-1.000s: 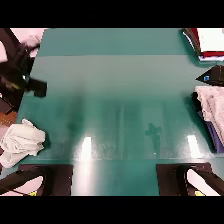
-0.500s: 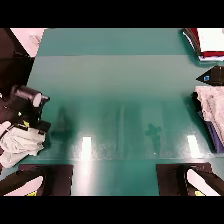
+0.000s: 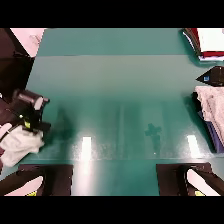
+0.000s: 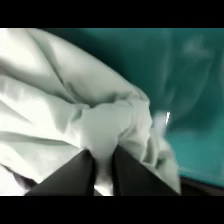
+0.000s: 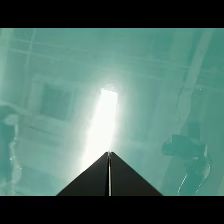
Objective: Fold the shirts.
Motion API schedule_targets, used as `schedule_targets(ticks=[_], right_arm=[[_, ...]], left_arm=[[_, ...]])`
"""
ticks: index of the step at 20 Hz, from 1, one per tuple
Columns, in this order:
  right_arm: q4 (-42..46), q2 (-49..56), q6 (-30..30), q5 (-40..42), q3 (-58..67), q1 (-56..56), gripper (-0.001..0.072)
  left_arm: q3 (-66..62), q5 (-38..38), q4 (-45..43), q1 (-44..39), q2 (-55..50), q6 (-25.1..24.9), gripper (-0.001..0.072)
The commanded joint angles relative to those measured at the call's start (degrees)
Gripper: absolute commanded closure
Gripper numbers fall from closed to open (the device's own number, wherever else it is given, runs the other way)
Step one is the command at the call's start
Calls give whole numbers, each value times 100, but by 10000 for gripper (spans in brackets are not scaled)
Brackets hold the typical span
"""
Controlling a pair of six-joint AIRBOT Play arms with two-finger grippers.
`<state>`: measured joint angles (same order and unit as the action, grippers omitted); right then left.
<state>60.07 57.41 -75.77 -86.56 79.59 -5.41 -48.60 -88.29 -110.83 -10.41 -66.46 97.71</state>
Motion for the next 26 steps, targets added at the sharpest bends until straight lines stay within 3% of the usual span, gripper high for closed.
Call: schedule_targets(ticks=[1,4,8,14,17,18,19,20,23,25,26], right_arm=[[-7,0,-2,0,7,4,690],[-11,0,-4,116,7,4,691],[-17,2,-4,208,7,4,690],[-50,0,-7,260,7,4,690],[-50,2,-7,260,7,4,691],[-50,2,-7,262,7,4,691],[-48,2,-7,260,7,4,691],[-48,2,-7,258,7,4,691],[-46,2,-7,260,7,4,691],[-48,2,-7,260,7,4,691],[-46,2,-7,262,7,4,691]], left_arm=[[-1526,-83,310,-319,227,-562,683],[-3397,-107,1561,-957,378,-1698,683],[-4951,398,2656,-1847,214,-2133,683],[-5342,1060,4623,-2378,-1222,-3357,683],[-5401,1766,5049,-2378,-2135,-3418,681],[-5431,1875,5010,-2350,-2347,-3353,645],[-5486,1908,4959,-2280,-2507,-3237,301],[-5545,1875,4843,-2162,-2568,-2979,67],[-5744,935,4916,-1460,-2455,-2306,63],[-5525,118,5305,-1056,-2347,-2260,63],[-5128,52,5504,-990,-2221,-2262,63]])
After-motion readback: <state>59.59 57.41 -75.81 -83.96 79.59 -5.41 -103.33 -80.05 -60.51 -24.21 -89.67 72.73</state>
